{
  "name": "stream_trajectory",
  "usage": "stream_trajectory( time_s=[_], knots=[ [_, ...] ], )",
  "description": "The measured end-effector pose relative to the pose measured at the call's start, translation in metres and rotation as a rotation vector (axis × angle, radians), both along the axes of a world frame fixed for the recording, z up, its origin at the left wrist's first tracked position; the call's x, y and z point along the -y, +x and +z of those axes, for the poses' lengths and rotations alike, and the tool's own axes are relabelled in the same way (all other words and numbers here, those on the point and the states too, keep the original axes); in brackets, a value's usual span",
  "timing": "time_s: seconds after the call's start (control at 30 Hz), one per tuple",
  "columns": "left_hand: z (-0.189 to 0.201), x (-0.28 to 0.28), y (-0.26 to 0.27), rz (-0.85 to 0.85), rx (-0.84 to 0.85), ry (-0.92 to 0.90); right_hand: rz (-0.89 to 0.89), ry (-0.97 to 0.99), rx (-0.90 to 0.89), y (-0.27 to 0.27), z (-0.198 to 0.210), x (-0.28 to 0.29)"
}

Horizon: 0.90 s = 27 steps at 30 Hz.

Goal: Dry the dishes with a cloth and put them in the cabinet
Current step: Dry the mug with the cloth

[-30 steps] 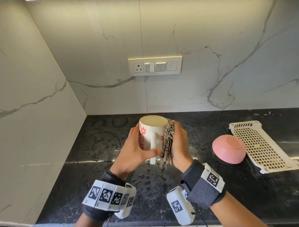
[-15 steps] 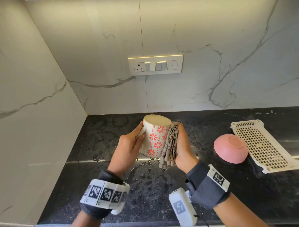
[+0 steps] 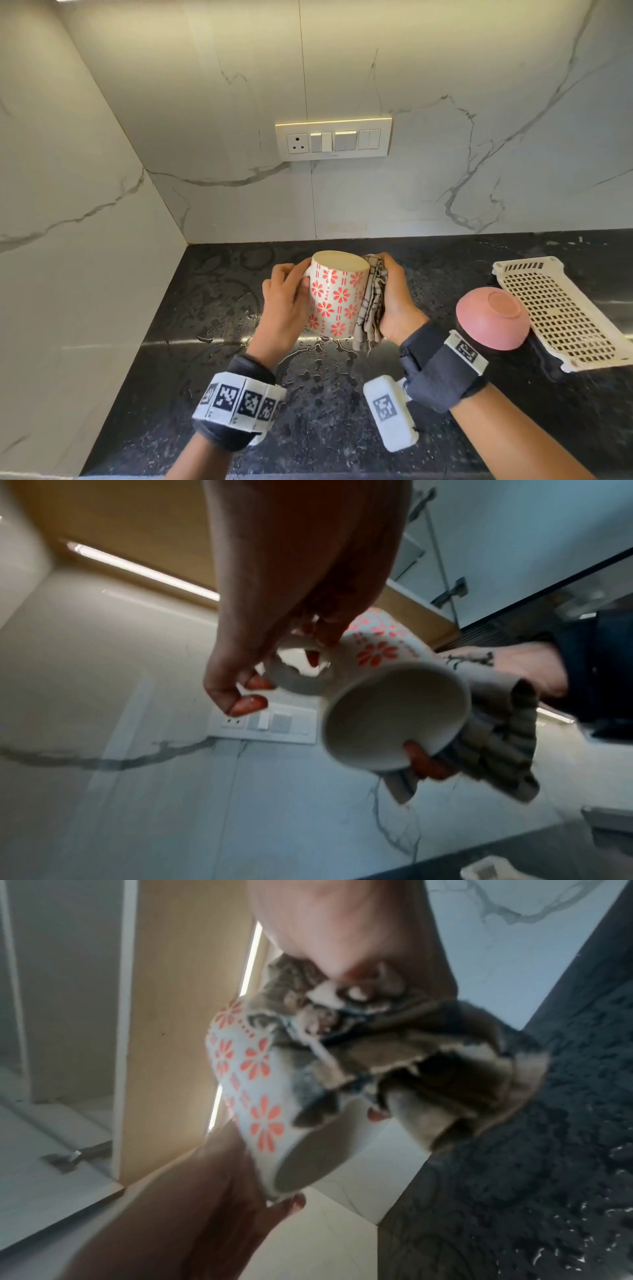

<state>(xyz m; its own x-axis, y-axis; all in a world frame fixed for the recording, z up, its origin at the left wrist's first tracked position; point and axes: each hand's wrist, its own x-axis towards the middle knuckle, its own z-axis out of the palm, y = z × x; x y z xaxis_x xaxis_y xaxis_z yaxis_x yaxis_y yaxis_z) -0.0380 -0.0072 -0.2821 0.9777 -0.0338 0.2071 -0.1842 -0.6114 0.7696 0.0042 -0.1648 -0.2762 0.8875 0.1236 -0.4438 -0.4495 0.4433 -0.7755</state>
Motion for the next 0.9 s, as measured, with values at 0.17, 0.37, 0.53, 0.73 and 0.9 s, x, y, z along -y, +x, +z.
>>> stream_trajectory(
  time_s=[0.17,0.37,0.53,0.73,0.9],
  knots=[
    [0.011,0.012,-0.005,-0.078,-0.106,-0.177,-0.035,-0.101,0.113,-0.003,-0.008,-0.008],
    [0.010,0.008,-0.002,-0.125,-0.128,-0.410,0.134,-0.106,0.091,0.000,0.002,0.001],
    [0.001,0.002,0.009,-0.246,-0.179,-0.408,0.174,-0.020,0.001,-0.001,0.005,0.003],
    [-0.009,0.027,-0.002,0.030,0.155,-0.384,-0.016,0.006,0.143,-0.001,0.004,-0.001],
    [-0.010,0.048,-0.015,0.047,0.088,-0.627,-0.044,-0.206,0.272,-0.005,-0.004,-0.010]
  ],
)
